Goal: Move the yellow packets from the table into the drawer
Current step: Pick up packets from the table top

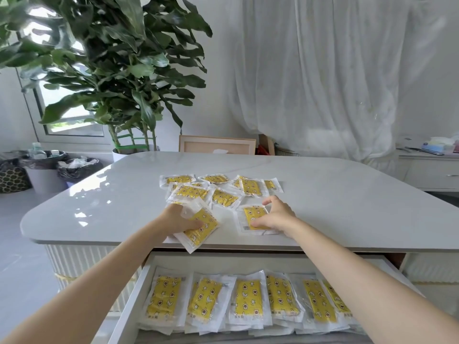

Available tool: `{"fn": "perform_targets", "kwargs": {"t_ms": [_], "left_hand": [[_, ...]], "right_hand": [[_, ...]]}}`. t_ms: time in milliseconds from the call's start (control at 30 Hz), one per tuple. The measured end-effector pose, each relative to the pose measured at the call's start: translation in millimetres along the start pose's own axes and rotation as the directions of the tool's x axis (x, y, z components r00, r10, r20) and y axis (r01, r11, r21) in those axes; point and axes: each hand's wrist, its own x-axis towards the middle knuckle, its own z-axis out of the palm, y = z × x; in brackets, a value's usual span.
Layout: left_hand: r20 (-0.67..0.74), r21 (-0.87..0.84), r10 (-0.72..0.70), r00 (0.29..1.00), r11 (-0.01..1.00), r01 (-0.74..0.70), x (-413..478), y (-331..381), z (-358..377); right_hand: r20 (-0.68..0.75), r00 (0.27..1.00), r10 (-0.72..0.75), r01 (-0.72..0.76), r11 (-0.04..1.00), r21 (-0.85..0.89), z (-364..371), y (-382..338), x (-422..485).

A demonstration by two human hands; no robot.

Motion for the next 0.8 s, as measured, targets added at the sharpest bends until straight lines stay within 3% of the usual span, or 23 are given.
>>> {"fn": "perform_targets", "kwargs": {"t_ms": [167,400,467,533,600,633,800], "left_hand": [[-0.020,-0.252,-0.056,0.998,0.966,0.049,-6,2,1],[-0.012,-0.568,-0.149,0.989,0.815,0.116,-3,0,-3],[-0.012,-0.629,-0.165,0.986,0.768,0.122,-1,-1,-3],[-0.014,-0.686,-0.186,0.982,0.716,0.126,1,-3,0],[0.006,-0.740,-0.192,0.981,0.659,0.133,3,-3,2],[0.023,-0.767,-0.182,0.983,0.627,0.134,3,-2,3],[0.083,-0.838,-0.132,0.988,0.527,0.141,1,7,9]], "right_hand": [[0.068,0.993,0.094,-0.107,0.967,0.232,-2,-10,2],[0.129,0.974,0.184,-0.217,0.918,0.332,8,-18,10],[0.148,0.968,0.203,-0.250,0.833,0.493,7,-22,11],[0.222,0.951,0.215,-0.309,0.665,0.680,6,-30,8],[0.290,0.944,0.159,-0.330,0.512,0.793,5,-42,2],[0.298,0.947,0.119,-0.317,0.491,0.812,7,-46,0],[0.212,0.976,0.045,-0.188,0.662,0.726,26,-64,-7]]}}
